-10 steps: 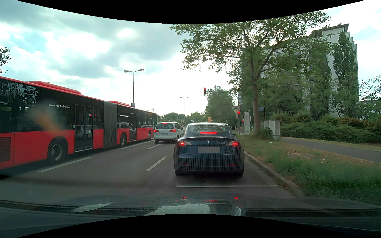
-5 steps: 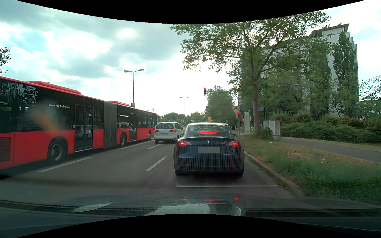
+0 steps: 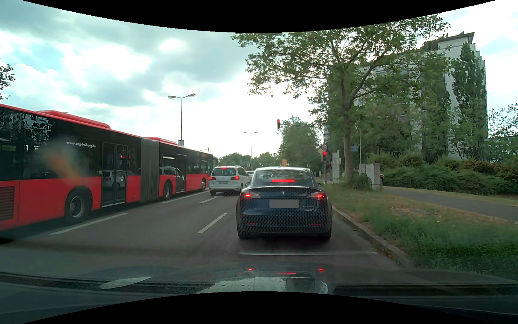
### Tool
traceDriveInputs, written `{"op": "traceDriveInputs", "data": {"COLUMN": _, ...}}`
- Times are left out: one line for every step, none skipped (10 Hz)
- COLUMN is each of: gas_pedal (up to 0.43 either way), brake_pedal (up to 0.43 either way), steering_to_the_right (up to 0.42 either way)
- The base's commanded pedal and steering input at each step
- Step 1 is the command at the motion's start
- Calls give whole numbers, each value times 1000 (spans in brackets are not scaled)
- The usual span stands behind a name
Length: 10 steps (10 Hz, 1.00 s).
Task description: Follow the waypoints while adhering to traffic rules and regulations
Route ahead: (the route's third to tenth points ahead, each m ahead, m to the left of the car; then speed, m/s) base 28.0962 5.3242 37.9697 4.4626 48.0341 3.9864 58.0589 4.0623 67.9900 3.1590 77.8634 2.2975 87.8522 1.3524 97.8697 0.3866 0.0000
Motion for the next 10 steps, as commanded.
{"op": "traceDriveInputs", "data": {"gas_pedal": 0, "brake_pedal": 238, "steering_to_the_right": -2}}
{"op": "traceDriveInputs", "data": {"gas_pedal": 0, "brake_pedal": 238, "steering_to_the_right": -2}}
{"op": "traceDriveInputs", "data": {"gas_pedal": 0, "brake_pedal": 238, "steering_to_the_right": -2}}
{"op": "traceDriveInputs", "data": {"gas_pedal": 0, "brake_pedal": 238, "steering_to_the_right": -2}}
{"op": "traceDriveInputs", "data": {"gas_pedal": 0, "brake_pedal": 238, "steering_to_the_right": -2}}
{"op": "traceDriveInputs", "data": {"gas_pedal": 0, "brake_pedal": 238, "steering_to_the_right": -2}}
{"op": "traceDriveInputs", "data": {"gas_pedal": 0, "brake_pedal": 238, "steering_to_the_right": -2}}
{"op": "traceDriveInputs", "data": {"gas_pedal": 0, "brake_pedal": 232, "steering_to_the_right": -2}}
{"op": "traceDriveInputs", "data": {"gas_pedal": 0, "brake_pedal": 232, "steering_to_the_right": -2}}
{"op": "traceDriveInputs", "data": {"gas_pedal": 0, "brake_pedal": 238, "steering_to_the_right": -2}}
